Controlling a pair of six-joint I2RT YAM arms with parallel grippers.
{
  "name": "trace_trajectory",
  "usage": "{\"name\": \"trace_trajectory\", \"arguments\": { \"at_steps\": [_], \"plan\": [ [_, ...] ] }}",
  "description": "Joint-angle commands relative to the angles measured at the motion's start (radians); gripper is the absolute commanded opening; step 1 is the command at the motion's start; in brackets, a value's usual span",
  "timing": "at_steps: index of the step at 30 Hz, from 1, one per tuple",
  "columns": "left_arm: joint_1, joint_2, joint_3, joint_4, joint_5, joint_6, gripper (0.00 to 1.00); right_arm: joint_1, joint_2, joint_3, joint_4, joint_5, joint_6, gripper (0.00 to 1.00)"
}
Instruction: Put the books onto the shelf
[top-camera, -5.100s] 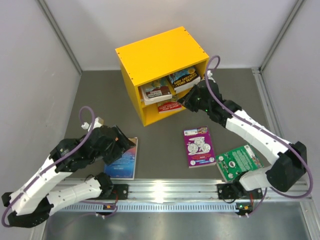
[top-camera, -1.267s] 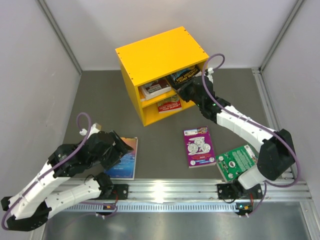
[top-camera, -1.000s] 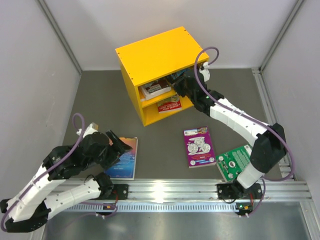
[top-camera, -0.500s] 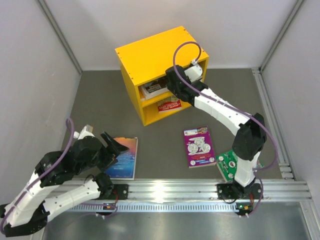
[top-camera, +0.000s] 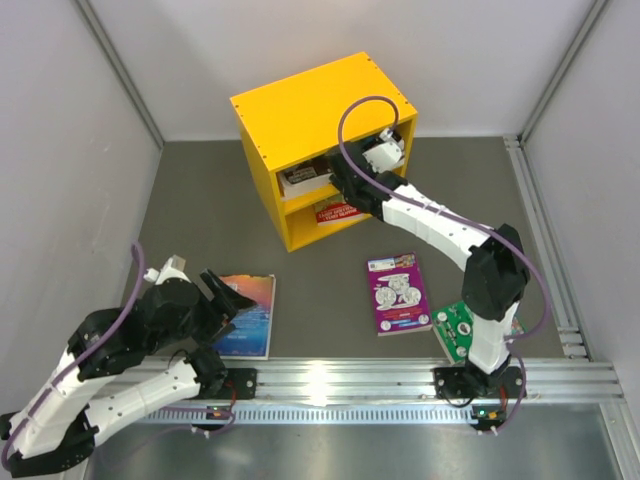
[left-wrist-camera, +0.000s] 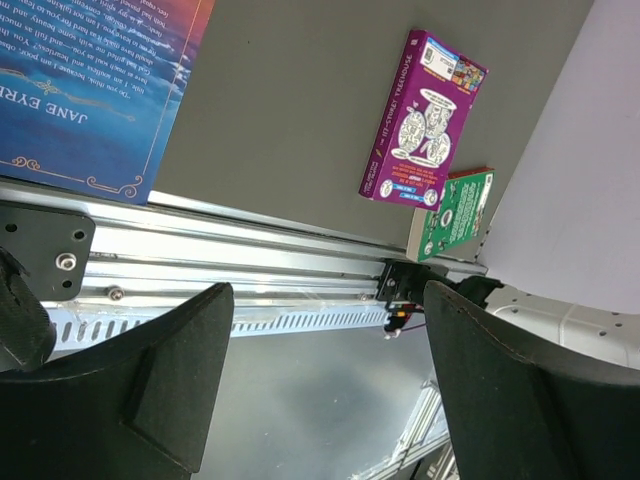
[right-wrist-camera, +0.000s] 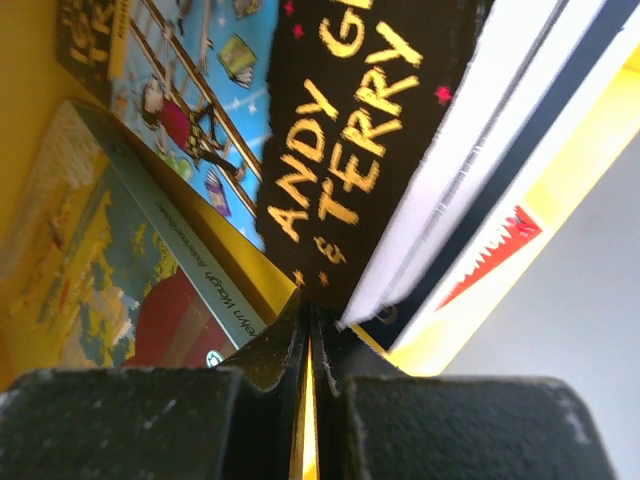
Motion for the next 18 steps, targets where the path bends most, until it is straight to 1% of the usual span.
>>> {"name": "trace_trajectory", "arguments": {
  "at_steps": [1,4,6,9,10,13,15,17,18],
  "plan": [
    [0.001,0.004,-0.013,-0.16,0.016,0.0,0.82,0.012,0.009,-0.055,0.105,-0.015,0.0,0.0],
    [0.001,0.008,-0.014,-0.16,0.013,-0.006,0.82,0.029,0.022,-0.032,0.188,-0.032,-0.021,0.0],
    [0.001,0.012,-0.014,-0.16,0.009,-0.008,0.82,0.029,0.034,-0.032,0.259,-0.086,-0.027,0.0],
    [0.001,0.018,-0.013,-0.16,0.001,-0.012,0.82,0.029,0.029,-0.05,0.32,-0.132,-0.026,0.0],
    [0.001,0.021,-0.013,-0.16,-0.001,-0.017,0.82,0.029,0.022,-0.081,0.34,-0.142,-0.026,0.0],
    [0.001,0.027,-0.013,-0.161,-0.01,-0.023,0.82,0.03,-0.035,-0.165,0.42,-0.178,-0.037,0.0],
    [0.001,0.035,-0.014,-0.16,-0.016,-0.032,0.82,0.027,-0.099,-0.21,0.471,-0.204,-0.063,0.0],
    [0.001,0.043,-0.013,-0.16,-0.03,-0.034,0.82,0.026,-0.179,-0.291,0.547,-0.241,-0.078,0.0],
    [0.001,0.055,-0.013,-0.16,-0.036,-0.032,0.82,0.024,-0.205,-0.315,0.567,-0.251,-0.084,0.03]
  ]
}}
